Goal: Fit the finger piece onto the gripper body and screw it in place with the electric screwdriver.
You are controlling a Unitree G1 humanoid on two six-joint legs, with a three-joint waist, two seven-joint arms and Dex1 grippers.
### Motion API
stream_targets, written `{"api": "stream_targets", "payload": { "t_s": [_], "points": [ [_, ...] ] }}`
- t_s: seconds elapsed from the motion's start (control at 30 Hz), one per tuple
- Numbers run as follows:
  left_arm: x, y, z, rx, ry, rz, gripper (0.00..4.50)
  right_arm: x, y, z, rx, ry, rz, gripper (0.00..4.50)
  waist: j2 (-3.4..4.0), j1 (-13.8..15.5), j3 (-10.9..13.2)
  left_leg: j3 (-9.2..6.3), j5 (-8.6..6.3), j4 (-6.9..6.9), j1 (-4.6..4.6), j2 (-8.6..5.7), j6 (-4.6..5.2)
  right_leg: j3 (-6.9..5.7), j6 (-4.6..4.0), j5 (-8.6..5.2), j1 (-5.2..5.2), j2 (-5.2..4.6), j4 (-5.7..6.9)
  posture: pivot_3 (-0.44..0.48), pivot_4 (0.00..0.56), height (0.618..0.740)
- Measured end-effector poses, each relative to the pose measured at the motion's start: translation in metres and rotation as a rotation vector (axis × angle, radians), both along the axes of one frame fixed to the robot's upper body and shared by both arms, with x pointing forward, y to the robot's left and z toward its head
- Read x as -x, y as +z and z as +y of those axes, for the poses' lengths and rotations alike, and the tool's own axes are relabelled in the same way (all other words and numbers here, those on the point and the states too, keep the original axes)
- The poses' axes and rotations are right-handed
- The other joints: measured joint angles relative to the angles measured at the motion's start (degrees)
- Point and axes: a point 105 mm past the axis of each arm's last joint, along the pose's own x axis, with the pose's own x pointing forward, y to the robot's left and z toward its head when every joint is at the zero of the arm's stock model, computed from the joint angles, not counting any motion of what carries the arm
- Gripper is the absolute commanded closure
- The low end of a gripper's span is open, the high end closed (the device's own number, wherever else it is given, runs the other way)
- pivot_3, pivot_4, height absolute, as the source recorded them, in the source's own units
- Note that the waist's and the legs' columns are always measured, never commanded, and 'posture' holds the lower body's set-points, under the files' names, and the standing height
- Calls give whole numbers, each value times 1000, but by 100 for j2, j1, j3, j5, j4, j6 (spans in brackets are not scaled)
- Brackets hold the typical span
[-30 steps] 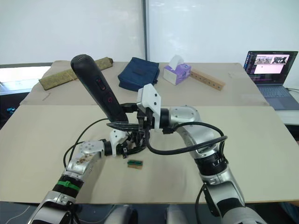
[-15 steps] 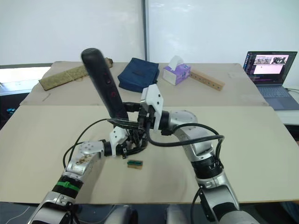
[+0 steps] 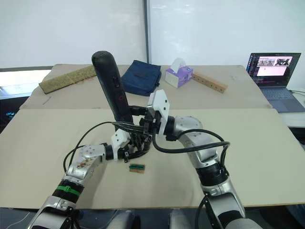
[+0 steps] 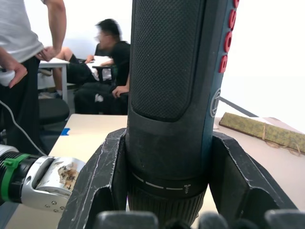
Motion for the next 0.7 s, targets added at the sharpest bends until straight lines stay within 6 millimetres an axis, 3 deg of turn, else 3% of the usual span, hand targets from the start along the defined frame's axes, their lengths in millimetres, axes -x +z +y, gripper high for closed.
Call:
{"api": "stream_targets", "payload": {
  "t_s": [0.13, 0.27, 0.47, 0.7],
  "points": [
    [0, -1, 1, -4, 1, 3, 2205, -2, -1, 1, 2, -8, 16, 2546, 0, -20, -2, -1, 0, -6, 16, 0, 0, 0, 0, 0, 17, 0, -2, 0, 150, 740],
    [0, -4, 4, -11, 5, 14, 2205, -5, -4, 2, 7, -13, 33, 2546, 0, -65, -2, -2, -2, -43, 93, 3, 0, -1, -6, -5, 95, -1, -34, 0, 150, 740],
    [0, -5, 5, -13, 7, 19, 2205, 1, -6, 8, 51, 23, -38, 2546, 1, -85, -3, -2, -2, -63, 155, 4, -1, -1, -8, -9, 154, 0, -48, 0, 150, 740],
    [0, -6, 5, -12, 8, 18, 2205, 4, -8, 9, 67, 35, -55, 2546, 0, -85, -3, -3, -2, -68, 160, 6, -1, -1, -10, -11, 158, -2, -50, 0, 150, 740]
  ]
}}
